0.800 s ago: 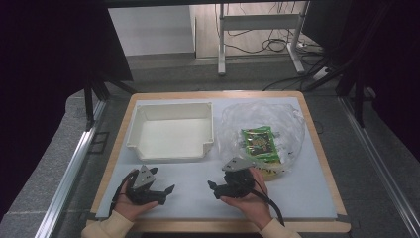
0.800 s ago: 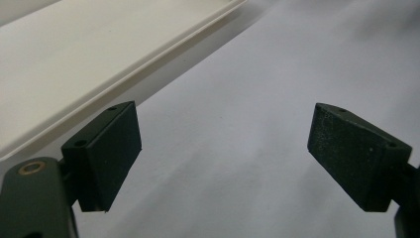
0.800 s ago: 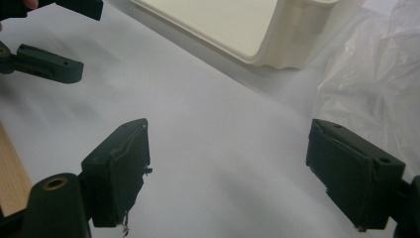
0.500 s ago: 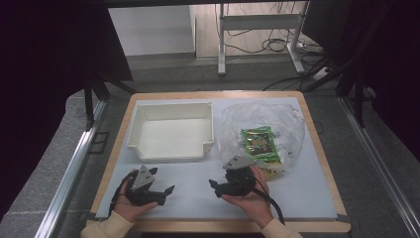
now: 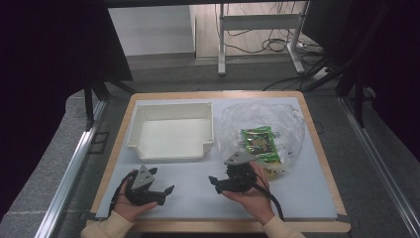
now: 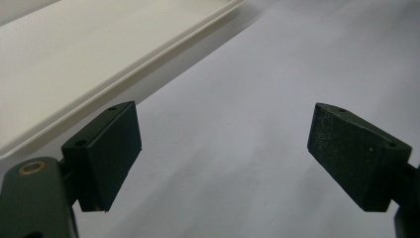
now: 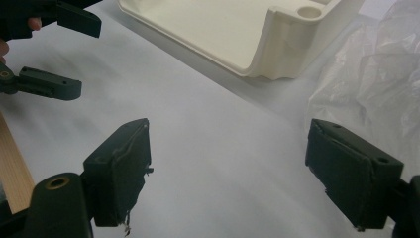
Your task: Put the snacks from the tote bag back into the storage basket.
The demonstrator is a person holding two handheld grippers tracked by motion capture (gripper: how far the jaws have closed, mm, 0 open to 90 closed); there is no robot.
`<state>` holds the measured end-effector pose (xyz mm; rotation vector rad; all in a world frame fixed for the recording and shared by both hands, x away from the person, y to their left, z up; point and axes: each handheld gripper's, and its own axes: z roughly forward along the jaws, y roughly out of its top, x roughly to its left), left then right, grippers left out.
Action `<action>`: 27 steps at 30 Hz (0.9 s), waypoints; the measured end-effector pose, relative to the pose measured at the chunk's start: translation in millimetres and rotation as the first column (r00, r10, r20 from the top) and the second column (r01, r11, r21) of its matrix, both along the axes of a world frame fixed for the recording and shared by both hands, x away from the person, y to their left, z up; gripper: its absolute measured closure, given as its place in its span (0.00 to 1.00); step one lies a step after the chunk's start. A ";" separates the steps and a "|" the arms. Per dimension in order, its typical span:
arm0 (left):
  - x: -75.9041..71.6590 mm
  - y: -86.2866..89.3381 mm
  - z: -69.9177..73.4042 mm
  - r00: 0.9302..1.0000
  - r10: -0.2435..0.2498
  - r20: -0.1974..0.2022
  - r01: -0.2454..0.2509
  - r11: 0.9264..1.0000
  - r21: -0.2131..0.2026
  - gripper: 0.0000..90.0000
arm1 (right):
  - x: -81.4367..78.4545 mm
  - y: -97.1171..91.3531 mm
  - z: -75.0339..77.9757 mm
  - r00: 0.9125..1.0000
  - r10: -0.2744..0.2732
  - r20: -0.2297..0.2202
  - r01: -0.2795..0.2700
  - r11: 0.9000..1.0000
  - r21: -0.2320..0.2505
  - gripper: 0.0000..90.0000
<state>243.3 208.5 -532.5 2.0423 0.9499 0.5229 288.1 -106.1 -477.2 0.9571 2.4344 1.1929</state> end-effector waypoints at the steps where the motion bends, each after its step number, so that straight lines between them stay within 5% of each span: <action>1: 0.2 -0.1 -0.1 1.000 0.001 0.000 -0.001 1.000 0.000 0.15 | 0.2 -0.1 0.5 1.000 0.000 0.000 0.000 1.000 -0.003 0.21; 27: 2.0 -1.8 -0.8 1.000 -0.015 -0.003 0.015 1.000 0.011 0.15 | 17.5 -2.2 40.9 0.999 -0.007 0.032 0.005 0.999 0.041 0.25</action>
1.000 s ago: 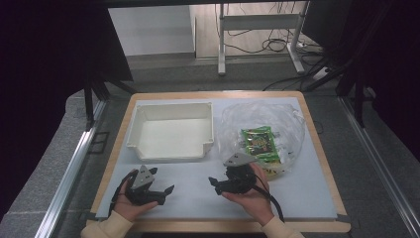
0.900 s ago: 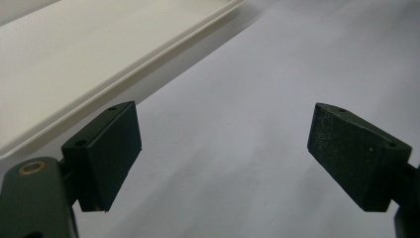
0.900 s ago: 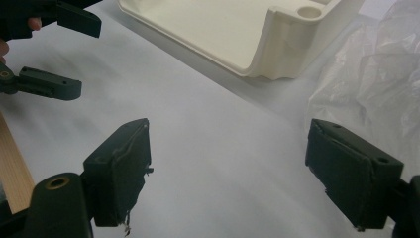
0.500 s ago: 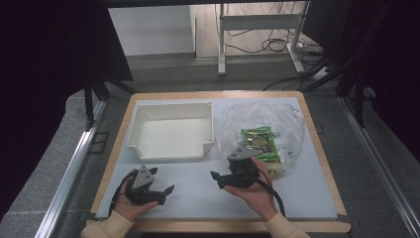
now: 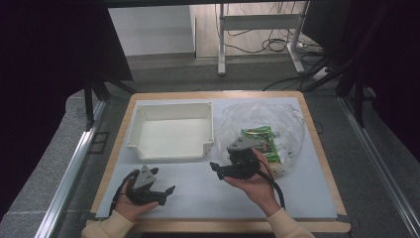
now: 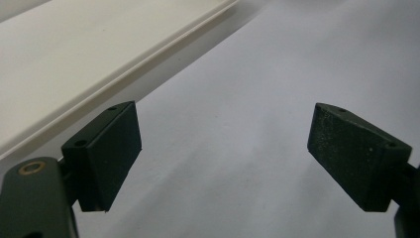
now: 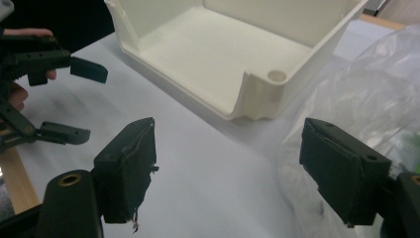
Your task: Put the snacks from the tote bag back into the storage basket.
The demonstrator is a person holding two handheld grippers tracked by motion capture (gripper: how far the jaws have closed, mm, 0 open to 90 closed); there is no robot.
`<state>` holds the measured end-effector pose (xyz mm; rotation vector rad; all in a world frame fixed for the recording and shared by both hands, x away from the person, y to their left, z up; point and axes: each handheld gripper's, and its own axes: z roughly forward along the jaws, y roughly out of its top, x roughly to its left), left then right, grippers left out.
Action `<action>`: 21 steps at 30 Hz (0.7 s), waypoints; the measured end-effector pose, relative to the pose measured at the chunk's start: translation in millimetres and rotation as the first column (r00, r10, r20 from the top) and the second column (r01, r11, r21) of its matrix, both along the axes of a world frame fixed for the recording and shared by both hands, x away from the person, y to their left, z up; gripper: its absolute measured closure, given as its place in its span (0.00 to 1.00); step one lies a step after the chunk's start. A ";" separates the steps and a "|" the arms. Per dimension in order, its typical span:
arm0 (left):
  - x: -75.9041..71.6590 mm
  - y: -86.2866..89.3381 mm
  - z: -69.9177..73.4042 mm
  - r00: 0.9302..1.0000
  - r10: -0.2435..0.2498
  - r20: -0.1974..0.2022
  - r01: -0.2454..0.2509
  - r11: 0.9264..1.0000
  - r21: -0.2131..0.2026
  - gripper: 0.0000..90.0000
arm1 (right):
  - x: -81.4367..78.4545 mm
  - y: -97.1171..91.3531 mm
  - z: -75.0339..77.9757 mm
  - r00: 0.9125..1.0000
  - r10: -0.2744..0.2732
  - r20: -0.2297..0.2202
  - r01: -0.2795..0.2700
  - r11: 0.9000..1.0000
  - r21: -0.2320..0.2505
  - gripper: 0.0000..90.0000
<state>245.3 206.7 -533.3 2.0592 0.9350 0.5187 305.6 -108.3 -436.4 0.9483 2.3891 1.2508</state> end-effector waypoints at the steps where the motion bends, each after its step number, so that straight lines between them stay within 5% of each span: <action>1: 0.1 0.2 0.0 1.000 0.001 0.000 -0.001 1.000 -0.001 0.15 | 0.7 -0.2 1.1 1.000 -0.001 0.002 0.001 1.000 0.000 0.25; 21: 0.4 -0.7 -0.3 1.000 -0.001 -0.004 0.001 1.000 0.006 0.15 | 18.7 -8.7 15.1 0.999 -0.039 0.004 0.039 0.999 0.005 0.26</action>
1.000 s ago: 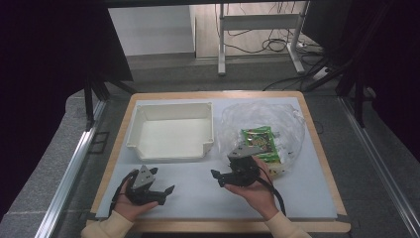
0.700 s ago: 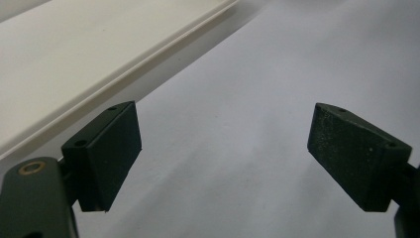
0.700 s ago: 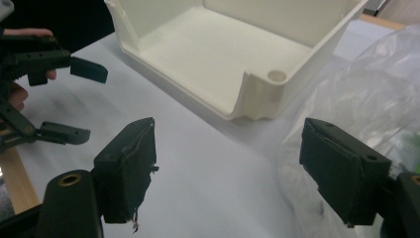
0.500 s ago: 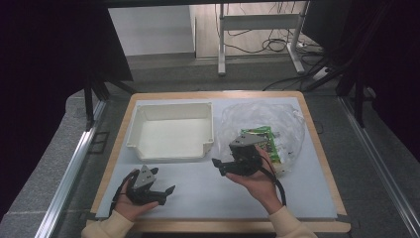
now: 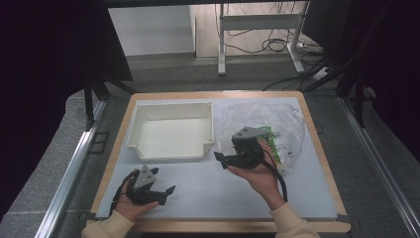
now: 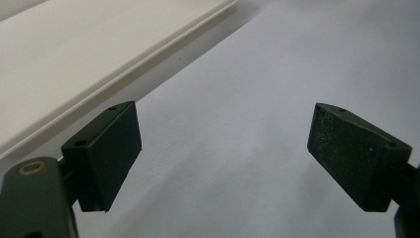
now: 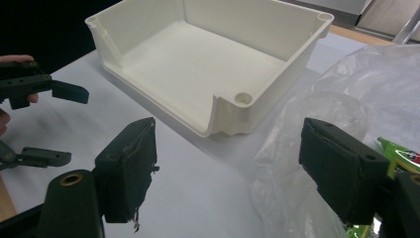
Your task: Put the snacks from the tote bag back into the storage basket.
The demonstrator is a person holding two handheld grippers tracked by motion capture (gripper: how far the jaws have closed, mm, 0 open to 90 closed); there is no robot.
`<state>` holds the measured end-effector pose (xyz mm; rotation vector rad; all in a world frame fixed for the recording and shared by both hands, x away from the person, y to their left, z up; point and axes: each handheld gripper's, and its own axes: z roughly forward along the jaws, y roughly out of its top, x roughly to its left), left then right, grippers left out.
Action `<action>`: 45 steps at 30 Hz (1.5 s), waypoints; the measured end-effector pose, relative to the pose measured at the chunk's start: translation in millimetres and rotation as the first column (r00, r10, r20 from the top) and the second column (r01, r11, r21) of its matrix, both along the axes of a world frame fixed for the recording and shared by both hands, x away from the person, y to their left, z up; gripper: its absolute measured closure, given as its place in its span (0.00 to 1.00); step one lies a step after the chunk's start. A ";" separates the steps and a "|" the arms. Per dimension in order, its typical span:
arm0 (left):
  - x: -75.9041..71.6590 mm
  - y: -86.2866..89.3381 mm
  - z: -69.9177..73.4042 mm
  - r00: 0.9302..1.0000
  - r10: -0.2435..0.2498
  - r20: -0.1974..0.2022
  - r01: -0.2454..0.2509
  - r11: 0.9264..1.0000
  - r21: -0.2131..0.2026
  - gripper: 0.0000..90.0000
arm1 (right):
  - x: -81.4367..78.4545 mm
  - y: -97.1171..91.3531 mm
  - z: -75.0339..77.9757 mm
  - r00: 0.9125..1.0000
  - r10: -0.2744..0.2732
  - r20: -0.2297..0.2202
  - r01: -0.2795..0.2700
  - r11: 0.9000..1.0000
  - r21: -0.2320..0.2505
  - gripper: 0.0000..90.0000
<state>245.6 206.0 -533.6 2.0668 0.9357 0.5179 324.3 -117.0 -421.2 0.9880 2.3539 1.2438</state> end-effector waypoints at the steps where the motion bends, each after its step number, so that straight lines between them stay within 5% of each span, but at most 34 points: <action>1: 0.0 0.0 0.1 1.000 -0.001 0.001 0.001 1.000 0.002 0.15 | 0.9 -0.5 0.2 1.000 0.000 -0.003 0.000 1.000 -0.001 0.26; 45: -0.3 -0.4 -0.2 1.000 -0.002 -0.009 0.002 1.000 0.007 0.15 | 32.6 -30.5 21.3 0.995 -0.098 0.004 0.098 0.995 0.020 0.27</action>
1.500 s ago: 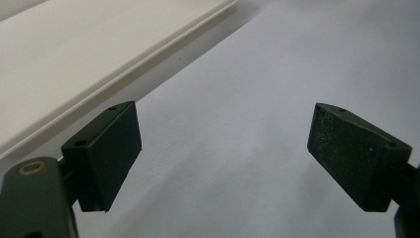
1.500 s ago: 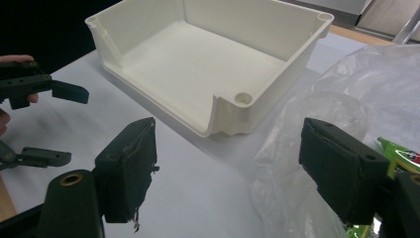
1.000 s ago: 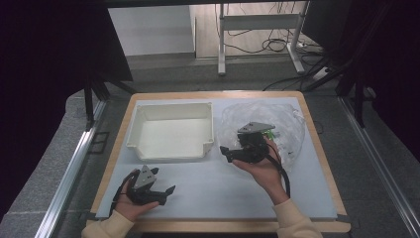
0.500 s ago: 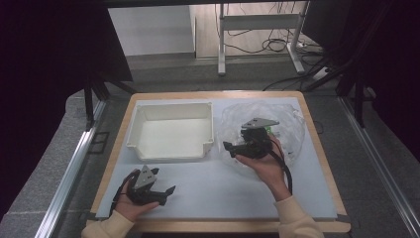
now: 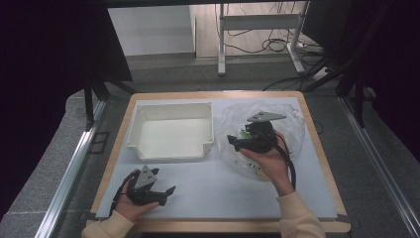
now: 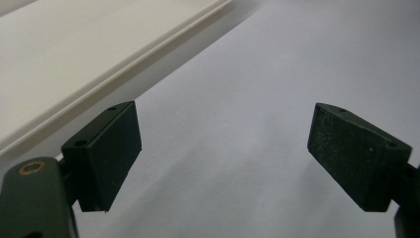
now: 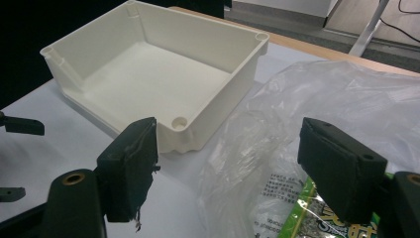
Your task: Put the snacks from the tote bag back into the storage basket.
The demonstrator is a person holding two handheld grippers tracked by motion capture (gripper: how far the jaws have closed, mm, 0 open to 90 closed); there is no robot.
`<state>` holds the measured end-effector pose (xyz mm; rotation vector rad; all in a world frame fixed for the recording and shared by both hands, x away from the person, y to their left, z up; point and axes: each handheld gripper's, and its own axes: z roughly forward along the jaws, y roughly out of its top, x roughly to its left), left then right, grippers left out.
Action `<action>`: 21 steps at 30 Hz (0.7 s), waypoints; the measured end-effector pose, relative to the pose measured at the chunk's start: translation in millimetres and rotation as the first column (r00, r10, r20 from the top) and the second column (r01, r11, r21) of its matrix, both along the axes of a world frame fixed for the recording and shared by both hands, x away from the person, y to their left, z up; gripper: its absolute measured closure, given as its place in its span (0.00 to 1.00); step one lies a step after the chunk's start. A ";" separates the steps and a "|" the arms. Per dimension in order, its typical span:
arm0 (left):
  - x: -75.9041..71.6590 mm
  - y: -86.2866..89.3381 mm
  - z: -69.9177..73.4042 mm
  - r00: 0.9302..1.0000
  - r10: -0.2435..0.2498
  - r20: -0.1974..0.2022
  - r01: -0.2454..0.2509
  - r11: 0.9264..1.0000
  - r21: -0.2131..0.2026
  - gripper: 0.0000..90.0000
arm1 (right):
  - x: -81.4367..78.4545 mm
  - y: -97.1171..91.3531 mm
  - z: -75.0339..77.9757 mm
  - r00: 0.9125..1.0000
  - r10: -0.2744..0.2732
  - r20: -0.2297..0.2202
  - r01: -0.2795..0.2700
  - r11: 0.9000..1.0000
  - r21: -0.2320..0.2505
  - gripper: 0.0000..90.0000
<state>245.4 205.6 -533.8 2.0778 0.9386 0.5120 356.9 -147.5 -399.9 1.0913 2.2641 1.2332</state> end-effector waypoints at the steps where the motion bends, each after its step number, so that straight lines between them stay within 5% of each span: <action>1: 0.0 0.1 0.0 1.000 0.001 0.000 -0.001 1.000 -0.001 0.15 | 1.1 -1.1 0.6 1.000 -0.002 0.001 0.002 1.000 0.004 0.27; 21: -0.7 1.7 0.7 1.000 0.003 0.003 -0.003 1.000 -0.009 0.15 | 25.1 -23.5 5.9 0.998 -0.064 -0.014 0.064 0.998 0.020 0.29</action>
